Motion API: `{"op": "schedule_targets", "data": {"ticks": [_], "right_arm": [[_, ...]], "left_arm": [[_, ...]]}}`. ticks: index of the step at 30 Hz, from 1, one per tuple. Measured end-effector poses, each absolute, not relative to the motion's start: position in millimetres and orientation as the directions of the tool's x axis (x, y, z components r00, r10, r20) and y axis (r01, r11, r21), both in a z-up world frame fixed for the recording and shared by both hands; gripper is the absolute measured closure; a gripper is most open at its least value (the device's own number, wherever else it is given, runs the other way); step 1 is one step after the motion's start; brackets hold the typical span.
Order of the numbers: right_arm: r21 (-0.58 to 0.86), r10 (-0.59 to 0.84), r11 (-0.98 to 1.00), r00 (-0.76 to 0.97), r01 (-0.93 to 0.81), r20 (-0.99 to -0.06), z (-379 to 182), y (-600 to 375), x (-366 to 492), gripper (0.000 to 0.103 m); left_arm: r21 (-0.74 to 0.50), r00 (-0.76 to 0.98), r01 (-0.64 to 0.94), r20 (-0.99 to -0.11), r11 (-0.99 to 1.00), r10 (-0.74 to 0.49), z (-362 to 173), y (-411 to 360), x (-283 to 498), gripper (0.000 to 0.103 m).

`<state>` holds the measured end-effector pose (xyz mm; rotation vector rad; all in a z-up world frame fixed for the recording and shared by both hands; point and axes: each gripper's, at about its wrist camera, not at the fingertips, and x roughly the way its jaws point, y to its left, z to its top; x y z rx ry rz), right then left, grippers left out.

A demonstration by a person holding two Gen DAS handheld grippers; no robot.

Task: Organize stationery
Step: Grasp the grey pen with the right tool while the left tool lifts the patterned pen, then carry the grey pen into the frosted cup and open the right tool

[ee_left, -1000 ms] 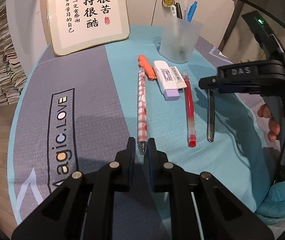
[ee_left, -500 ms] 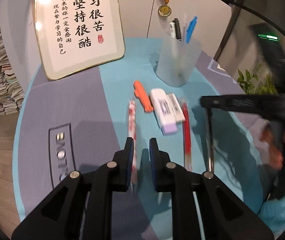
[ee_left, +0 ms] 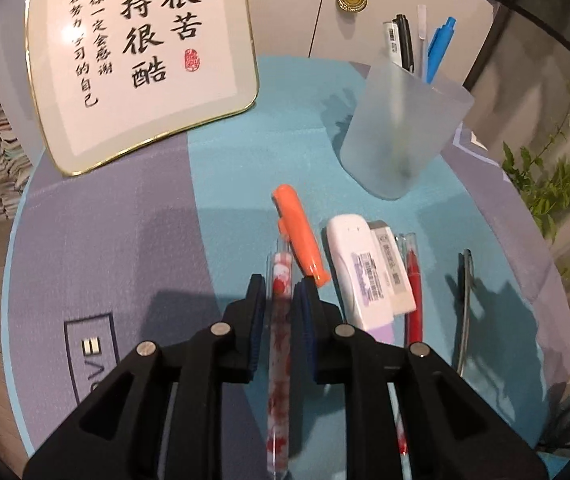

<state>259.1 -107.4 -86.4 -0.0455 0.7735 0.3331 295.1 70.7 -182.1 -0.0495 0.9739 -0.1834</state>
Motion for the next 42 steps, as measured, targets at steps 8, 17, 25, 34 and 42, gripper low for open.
{"op": "schedule_targets", "data": {"ticks": [8,17,25,34,42], "right_arm": [[0.326,0.326,0.943,0.39,-0.069,-0.861,-153.7,-144.9,306.1,0.067],[0.353,0.329,0.936,0.342,0.009,-0.88,-179.1,-137.1,336.3,0.067],[0.287,0.315,0.949,0.4,-0.129,-0.861,-163.8,-109.8,327.1,0.09],[0.159,0.312,0.946,0.657,-0.283,-0.686,-79.6,-107.9,261.9,0.091],[0.1,0.298,0.95,0.769,-0.295,-0.565,-30.5,-107.8,251.9,0.092]], "left_arm": [[-0.107,0.561,0.145,-0.81,0.984,-0.171,-182.8,63.5,288.1,0.092],[-0.151,0.681,0.104,-0.709,0.983,-0.181,-141.2,85.0,230.2,0.092],[-0.18,0.74,0.109,-0.642,0.978,-0.201,-116.6,82.8,203.8,0.092],[-0.221,0.77,0.122,-0.594,0.967,-0.233,-99.9,89.8,195.9,0.092],[-0.237,0.803,0.136,-0.542,0.962,-0.247,-86.0,91.8,182.9,0.092]]}}
